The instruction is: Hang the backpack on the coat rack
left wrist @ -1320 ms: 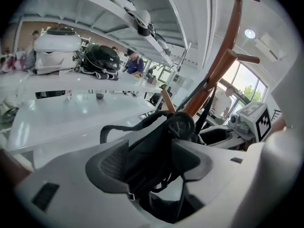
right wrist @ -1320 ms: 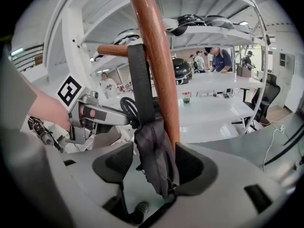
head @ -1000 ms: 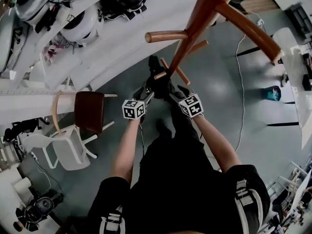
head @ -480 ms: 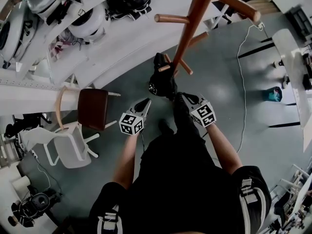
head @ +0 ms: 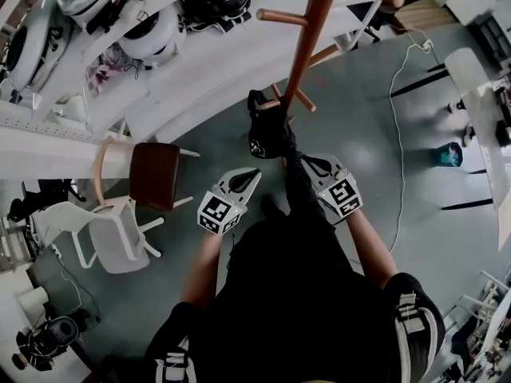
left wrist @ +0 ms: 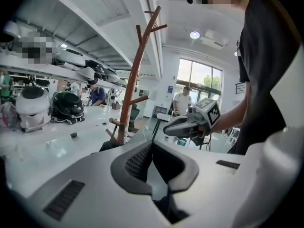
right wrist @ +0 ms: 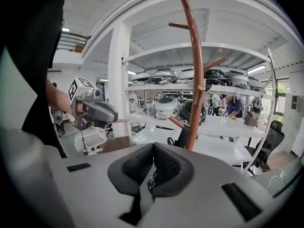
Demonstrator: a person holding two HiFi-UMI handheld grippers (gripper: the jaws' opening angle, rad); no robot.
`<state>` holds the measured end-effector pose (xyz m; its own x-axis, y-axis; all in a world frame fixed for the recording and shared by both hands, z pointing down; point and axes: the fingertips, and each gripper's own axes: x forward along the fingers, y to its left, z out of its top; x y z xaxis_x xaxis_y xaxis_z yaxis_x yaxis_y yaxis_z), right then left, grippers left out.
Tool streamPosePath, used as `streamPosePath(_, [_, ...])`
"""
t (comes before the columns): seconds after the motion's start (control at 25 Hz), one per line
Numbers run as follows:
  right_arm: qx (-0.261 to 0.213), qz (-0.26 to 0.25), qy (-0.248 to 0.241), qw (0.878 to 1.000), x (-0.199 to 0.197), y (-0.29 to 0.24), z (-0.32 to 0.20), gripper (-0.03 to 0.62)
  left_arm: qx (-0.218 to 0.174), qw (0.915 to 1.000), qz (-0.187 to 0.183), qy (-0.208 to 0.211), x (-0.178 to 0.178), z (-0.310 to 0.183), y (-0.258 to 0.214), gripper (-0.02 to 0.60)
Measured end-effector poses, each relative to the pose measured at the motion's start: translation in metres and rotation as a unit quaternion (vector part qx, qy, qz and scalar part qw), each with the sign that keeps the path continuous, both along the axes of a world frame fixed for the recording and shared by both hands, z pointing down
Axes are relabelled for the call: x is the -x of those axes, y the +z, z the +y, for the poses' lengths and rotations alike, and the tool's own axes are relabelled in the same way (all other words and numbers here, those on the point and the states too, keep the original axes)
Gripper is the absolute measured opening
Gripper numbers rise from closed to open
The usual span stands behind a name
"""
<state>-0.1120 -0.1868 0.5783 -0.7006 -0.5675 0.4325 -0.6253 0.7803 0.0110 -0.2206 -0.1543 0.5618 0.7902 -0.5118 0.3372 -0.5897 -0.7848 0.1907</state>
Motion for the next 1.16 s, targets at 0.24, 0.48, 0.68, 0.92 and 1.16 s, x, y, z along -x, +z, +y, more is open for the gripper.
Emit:
streamPosePath(0.24, [-0.008,0.000,-0.008,1.000,0.004,-0.006,0.017,0.015,-0.017,0.9999,0.000,0.003,-0.008,0.009,-0.005,0.023])
streamPosePath(0.48, [-0.004,0.000,0.000,1.000,-0.003,-0.004,0.021,0.015,-0.005,0.9998,0.005,-0.018,-0.006,0.010,-0.001,0.023])
streamPosePath(0.68, [-0.002,-0.002,0.005,1.000,-0.007,-0.001,0.023,0.015,-0.013,0.9997,-0.002,-0.020,-0.008,0.014,-0.002,0.023])
streamPosePath(0.92, [-0.005,-0.002,0.010,1.000,-0.006,-0.001,0.023,0.015,-0.015,0.9998,-0.001,-0.015,-0.009,0.012,-0.003,0.023])
streamPosePath(1.16, [-0.001,-0.002,0.016,1.000,-0.006,0.005,0.027,0.015,-0.012,0.9998,-0.004,-0.013,-0.007,0.014,0.002,0.023])
